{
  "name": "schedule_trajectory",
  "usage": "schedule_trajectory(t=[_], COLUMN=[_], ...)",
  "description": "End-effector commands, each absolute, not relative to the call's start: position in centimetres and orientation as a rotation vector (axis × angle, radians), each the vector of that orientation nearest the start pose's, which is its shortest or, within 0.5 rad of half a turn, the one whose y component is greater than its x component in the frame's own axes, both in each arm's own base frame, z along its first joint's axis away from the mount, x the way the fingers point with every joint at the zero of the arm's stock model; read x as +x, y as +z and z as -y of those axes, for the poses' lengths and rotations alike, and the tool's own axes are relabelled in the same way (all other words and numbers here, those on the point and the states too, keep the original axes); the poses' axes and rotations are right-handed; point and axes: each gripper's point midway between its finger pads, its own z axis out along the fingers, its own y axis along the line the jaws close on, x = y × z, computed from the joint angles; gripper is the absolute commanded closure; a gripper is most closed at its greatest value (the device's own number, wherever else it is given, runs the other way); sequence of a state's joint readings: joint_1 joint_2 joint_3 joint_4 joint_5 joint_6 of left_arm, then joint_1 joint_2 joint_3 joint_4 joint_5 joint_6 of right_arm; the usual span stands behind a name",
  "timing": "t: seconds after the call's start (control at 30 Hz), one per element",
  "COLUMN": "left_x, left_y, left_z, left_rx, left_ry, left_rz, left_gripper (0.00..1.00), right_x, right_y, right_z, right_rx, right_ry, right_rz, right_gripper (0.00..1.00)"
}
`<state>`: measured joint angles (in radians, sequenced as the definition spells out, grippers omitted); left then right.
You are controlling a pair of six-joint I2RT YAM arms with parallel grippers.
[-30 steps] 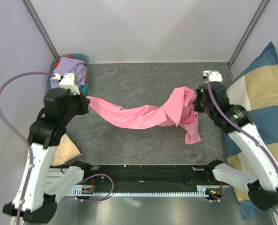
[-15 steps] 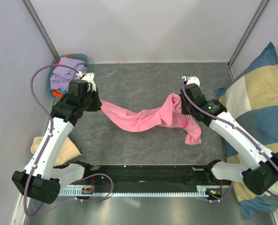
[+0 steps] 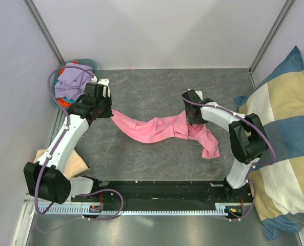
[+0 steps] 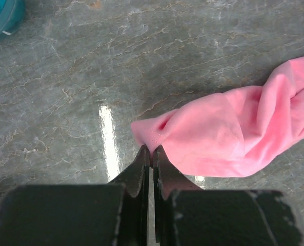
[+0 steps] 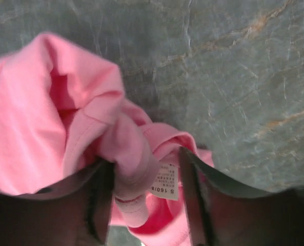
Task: Fold and stack the t-shirts
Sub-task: Flatten the tshirt out
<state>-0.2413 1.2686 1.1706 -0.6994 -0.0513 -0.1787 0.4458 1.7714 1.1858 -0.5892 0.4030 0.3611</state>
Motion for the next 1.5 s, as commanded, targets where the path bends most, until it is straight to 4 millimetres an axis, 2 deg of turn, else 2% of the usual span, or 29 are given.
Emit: schedule_trajectory(t=[0.0, 0.07, 0.1, 0.13, 0.17, 0.27, 0.3, 0.37, 0.4, 0.47, 0.5, 0.53, 0.6, 0.63, 0.8, 0.83, 0.87, 1.17, 1.47], left_x=[34.3, 34.3, 34.3, 34.2, 34.2, 34.1, 34.0, 34.0, 33.9, 33.8, 33.7, 33.7, 33.6, 33.5, 33.2, 33.2, 33.1, 33.0, 32.8], left_y=[19.6, 19.6, 19.7, 19.9, 19.9, 19.9, 19.8, 19.8, 19.6, 19.6, 19.4, 19.3, 19.2, 19.1, 18.9, 18.8, 18.7, 18.8, 18.7], left_z=[7.5, 7.3, 7.4, 7.3, 7.3, 7.6, 7.7, 7.8, 7.9, 7.9, 8.0, 8.0, 8.1, 8.1, 8.3, 8.4, 8.4, 8.3, 8.1], left_rx=[0.085, 0.083, 0.086, 0.084, 0.083, 0.084, 0.083, 0.081, 0.08, 0.08, 0.082, 0.082, 0.08, 0.079, 0.075, 0.078, 0.078, 0.077, 0.082], left_ry=[-0.1, -0.099, -0.099, -0.099, -0.102, -0.125, -0.131, -0.141, -0.143, -0.15, -0.152, -0.155, -0.161, -0.164, -0.182, -0.187, -0.186, -0.186, -0.18], left_rz=[-2.322, -2.319, -2.317, -2.311, -2.31, -2.311, -2.313, -2.312, -2.315, -2.315, -2.319, -2.319, -2.32, -2.322, -2.324, -2.324, -2.325, -2.322, -2.322], left_gripper=[0.98, 0.98, 0.98, 0.98, 0.98, 0.98, 0.98, 0.98, 0.98, 0.98, 0.98, 0.98, 0.98, 0.98, 0.98, 0.98, 0.98, 0.98, 0.98], right_x=[40.3, 40.4, 40.2, 39.8, 39.4, 38.1, 37.5, 36.1, 35.4, 34.1, 33.6, 32.8, 31.9, 31.3, 30.2, 29.8, 29.7, 29.8, 30.8], right_y=[9.5, 10.7, 12.1, 12.4, 13.7, 14.5, 15.5, 15.3, 16.3, 15.6, 16.3, 15.6, 15.6, 14.8, 13.5, 12.7, 12.6, 9.1, 6.0], right_z=[-11.4, -11.6, -11.8, -11.8, -12.1, -12.3, -12.5, -12.5, -12.8, -12.8, -12.9, -13.3, -13.5, -13.9, -15.5, -15.7, -16.4, -18.7, -19.7], right_rx=[0.095, 0.094, 0.092, 0.087, 0.084, 0.079, 0.08, 0.076, 0.068, 0.064, 0.064, 0.048, 0.043, 0.028, -0.009, -0.016, -0.021, -0.052, -0.072], right_ry=[-0.211, -0.18, -0.144, -0.123, -0.077, -0.022, 0.018, 0.048, 0.097, 0.125, 0.157, 0.187, 0.225, 0.249, 0.35, 0.365, 0.415, 0.489, 0.472], right_rz=[-2.443, -2.415, -2.391, -2.392, -2.37, -2.371, -2.356, -2.373, -2.355, -2.375, -2.36, -2.382, -2.386, -2.404, -2.411, -2.428, -2.422, -2.455, -2.496], right_gripper=[0.34, 0.3, 0.29, 0.28, 0.27, 0.27, 0.27, 0.26, 0.26, 0.26, 0.26, 0.26, 0.26, 0.27, 0.28, 0.28, 0.29, 0.3, 0.33])
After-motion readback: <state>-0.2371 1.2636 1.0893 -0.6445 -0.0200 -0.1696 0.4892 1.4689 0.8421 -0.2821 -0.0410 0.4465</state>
